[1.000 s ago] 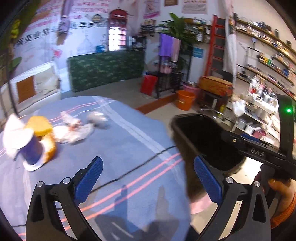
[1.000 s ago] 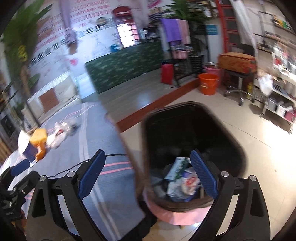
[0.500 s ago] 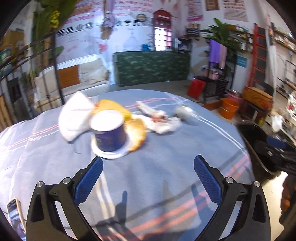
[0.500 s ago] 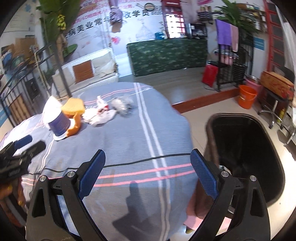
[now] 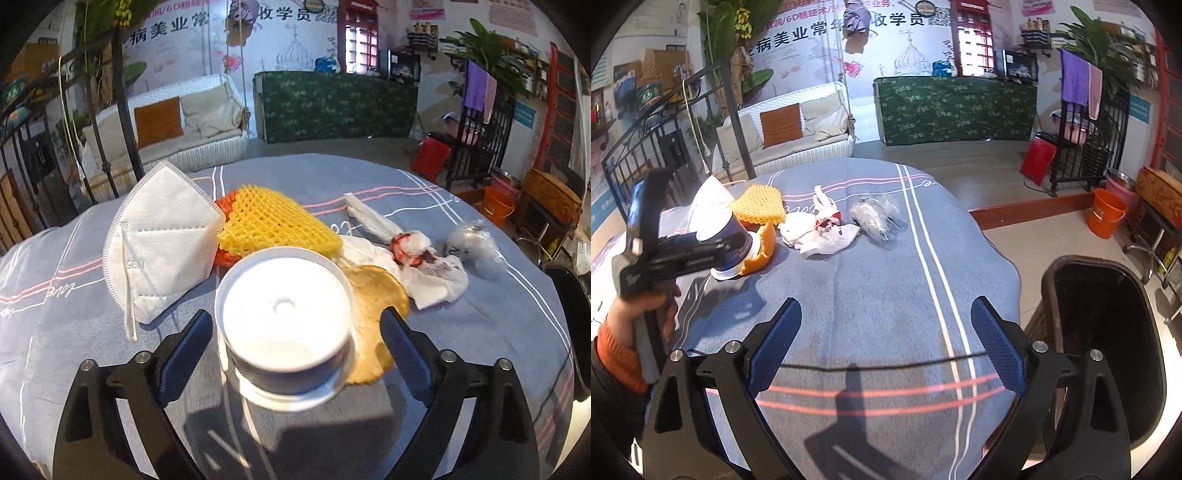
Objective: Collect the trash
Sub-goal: 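Grasp the white-lidded blue cup with the left tool while the right tool grasps the clear plastic bag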
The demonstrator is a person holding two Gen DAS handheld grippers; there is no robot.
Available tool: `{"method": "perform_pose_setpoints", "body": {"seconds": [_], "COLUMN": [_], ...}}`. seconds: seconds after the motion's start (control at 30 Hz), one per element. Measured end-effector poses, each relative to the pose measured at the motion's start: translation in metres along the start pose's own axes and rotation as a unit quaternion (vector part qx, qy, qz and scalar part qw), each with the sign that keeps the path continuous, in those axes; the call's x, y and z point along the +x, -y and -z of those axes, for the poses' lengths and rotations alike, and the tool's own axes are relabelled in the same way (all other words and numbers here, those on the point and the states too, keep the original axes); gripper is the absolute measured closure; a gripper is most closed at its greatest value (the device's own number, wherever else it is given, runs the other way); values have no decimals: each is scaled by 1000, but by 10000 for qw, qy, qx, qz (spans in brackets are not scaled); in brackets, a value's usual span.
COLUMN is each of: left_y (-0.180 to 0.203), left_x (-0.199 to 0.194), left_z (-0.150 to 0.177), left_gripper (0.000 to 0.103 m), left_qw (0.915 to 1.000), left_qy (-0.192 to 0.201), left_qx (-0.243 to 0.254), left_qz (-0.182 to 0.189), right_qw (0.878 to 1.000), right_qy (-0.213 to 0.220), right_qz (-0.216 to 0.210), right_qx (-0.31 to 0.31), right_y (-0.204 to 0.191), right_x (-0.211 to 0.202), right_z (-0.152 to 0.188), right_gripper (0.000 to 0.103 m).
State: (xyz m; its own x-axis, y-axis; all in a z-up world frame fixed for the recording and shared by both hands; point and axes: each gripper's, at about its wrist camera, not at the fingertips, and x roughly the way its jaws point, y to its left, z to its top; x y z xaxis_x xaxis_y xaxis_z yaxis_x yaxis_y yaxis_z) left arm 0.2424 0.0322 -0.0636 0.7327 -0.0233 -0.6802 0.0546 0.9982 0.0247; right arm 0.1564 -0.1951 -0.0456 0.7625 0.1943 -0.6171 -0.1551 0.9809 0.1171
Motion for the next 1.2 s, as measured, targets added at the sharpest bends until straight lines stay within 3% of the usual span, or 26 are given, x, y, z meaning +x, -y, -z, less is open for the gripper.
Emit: {"method": "perform_pose_setpoints", "body": {"seconds": [0.1,0.3,0.57,0.63,0.77,0.83,0.9,0.93,1.2], "left_y": [-5,-18,-27,-25,-23,-22,-24,-23,-16], "left_x": [7,-7,-45,-48,-47,-46,-47,-48,-58], "left_z": [-4,-1,6,6,7,7,7,8,12], "left_gripper": [34,34,34,34,34,34,34,34,34], "left_qw": [9998,9994,9969,9967,9967,9964,9960,9958,9952], "left_qy": [-170,33,348,385,393,402,408,413,446], "left_qx": [-62,-329,-612,-606,-593,-618,-660,-688,-688], "left_qz": [61,137,341,370,401,414,437,447,538], "right_qw": [9999,9987,9966,9965,9955,9946,9934,9938,9978], "right_qy": [-72,-171,-531,-676,-843,-973,-1101,-1068,-644], "right_qz": [-27,-29,41,-17,0,-3,-72,-53,-34], "right_qx": [-135,-481,-626,-495,-434,-348,-314,-311,-167], "right_y": [-8,-21,-29,-24,-22,-20,-18,-17,-11], "right_x": [12,41,114,131,156,166,171,170,132], "right_z": [-6,-28,-77,-87,-96,-98,-98,-97,-89], "right_gripper": [11,11,12,19,25,36,56,61,67]}}
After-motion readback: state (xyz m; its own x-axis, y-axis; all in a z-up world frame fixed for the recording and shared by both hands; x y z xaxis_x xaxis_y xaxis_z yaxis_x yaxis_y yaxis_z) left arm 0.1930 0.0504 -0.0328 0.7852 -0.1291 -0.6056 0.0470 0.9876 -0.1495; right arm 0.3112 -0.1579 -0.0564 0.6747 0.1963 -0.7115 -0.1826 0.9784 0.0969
